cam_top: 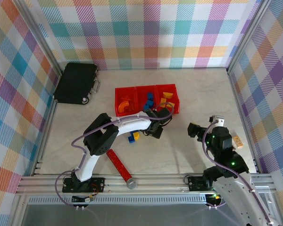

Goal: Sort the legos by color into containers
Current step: Pick up the lego from the center of the table.

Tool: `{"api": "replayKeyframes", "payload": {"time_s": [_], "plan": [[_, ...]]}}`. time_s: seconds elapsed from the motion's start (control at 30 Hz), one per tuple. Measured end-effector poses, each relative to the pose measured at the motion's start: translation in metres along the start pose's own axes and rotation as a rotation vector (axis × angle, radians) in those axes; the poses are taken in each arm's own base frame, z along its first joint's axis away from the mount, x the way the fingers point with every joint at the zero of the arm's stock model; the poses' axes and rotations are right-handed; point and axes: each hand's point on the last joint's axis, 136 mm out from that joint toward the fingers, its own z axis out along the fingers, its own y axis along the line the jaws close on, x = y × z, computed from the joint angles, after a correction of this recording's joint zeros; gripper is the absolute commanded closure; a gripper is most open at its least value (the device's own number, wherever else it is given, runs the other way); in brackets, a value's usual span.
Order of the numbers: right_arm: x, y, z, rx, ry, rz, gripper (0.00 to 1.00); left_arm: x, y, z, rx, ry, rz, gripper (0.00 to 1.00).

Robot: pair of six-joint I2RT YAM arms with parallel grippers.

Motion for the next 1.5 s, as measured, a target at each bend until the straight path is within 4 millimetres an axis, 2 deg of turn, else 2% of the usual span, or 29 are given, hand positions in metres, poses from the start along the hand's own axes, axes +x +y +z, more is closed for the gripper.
{"api": "replayKeyframes", "payload": {"time_s": [0.33,0.77,0.97,1.13,1.2,1.3,1.5], "plan": [[0.001,-0.003,0.002,0.021,0.004,-0.002,0.01,-0.001,-0.007,0.002,0.045,0.019,0.013,0.56],[0.003,-0.005,0.004,0.033,0.017,-0.005,0.01,-0.001,-0.011,0.003,0.086,0.066,0.003,0.75],[0.003,-0.005,0.004,0.036,0.016,-0.006,0.01,-0.002,-0.010,0.002,0.087,0.063,0.001,0.76],[0.003,-0.006,0.005,0.041,0.019,-0.007,0.01,-0.006,0.003,0.001,0.053,0.054,-0.013,0.77],[0.003,-0.007,0.005,0.045,0.018,-0.007,0.01,-0.008,0.012,-0.005,0.033,0.050,-0.022,0.78],[0.003,-0.007,0.005,0.046,0.018,-0.007,0.01,-0.015,0.028,-0.025,0.013,0.019,-0.044,0.79],[0.005,-0.007,0.006,0.049,0.027,-0.008,0.01,-0.044,0.070,-0.084,0.025,-0.106,-0.141,0.75]]}}
